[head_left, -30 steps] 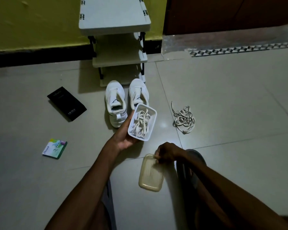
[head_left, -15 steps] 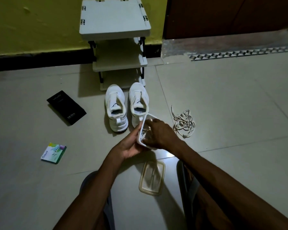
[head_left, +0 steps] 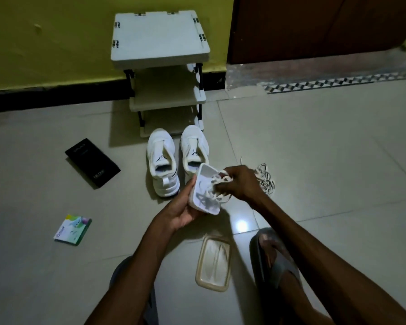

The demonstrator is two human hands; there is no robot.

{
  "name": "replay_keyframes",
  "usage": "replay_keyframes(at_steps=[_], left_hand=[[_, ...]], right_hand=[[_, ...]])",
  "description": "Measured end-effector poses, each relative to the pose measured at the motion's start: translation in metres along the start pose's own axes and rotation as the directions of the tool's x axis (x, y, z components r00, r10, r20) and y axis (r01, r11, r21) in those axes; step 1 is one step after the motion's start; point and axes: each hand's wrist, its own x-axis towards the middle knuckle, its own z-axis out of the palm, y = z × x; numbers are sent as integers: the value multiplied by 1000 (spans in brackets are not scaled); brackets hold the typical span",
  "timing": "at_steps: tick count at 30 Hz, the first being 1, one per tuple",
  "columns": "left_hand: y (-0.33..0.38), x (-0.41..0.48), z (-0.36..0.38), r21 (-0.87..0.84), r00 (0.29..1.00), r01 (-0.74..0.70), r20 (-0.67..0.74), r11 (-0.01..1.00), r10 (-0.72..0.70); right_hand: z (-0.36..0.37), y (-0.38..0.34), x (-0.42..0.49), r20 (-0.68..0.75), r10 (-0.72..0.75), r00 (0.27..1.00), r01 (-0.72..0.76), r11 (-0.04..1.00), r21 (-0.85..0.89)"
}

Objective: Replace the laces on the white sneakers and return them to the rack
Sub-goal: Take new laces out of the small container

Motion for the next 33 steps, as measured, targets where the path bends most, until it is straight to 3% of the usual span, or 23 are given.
replay_keyframes(at_steps=[4, 6, 15, 23, 27, 30, 33], left_hand=[[24, 12, 20, 8, 997, -72, -24, 997, 72], [34, 21, 31, 13, 995, -95, -28, 995, 95], [58, 68, 61, -6, 983, -182, -19, 983, 182], [59, 103, 30, -162, 983, -182, -54, 970, 176], [62, 102, 23, -163, 984, -178, -50, 970, 172], [66, 88, 28, -121, 981, -189, -64, 975, 182], [62, 66, 33, -90, 979, -197, -65, 976, 192]], right_hand=[[-46, -3, 28, -165, 93, 982, -50, 967, 250], [-64, 5, 49, -242, 152, 958, -78, 954, 290], [-83, 59, 157, -371, 144, 917, -139, 989, 40], [-51, 84, 233, -320, 120, 940, -156, 984, -88], [-54, 83, 229, -189, 118, 975, -158, 965, -211], [-56, 72, 194, -201, 37, 979, -108, 929, -353], [-46, 67, 140, -208, 18, 978, -82, 949, -304]])
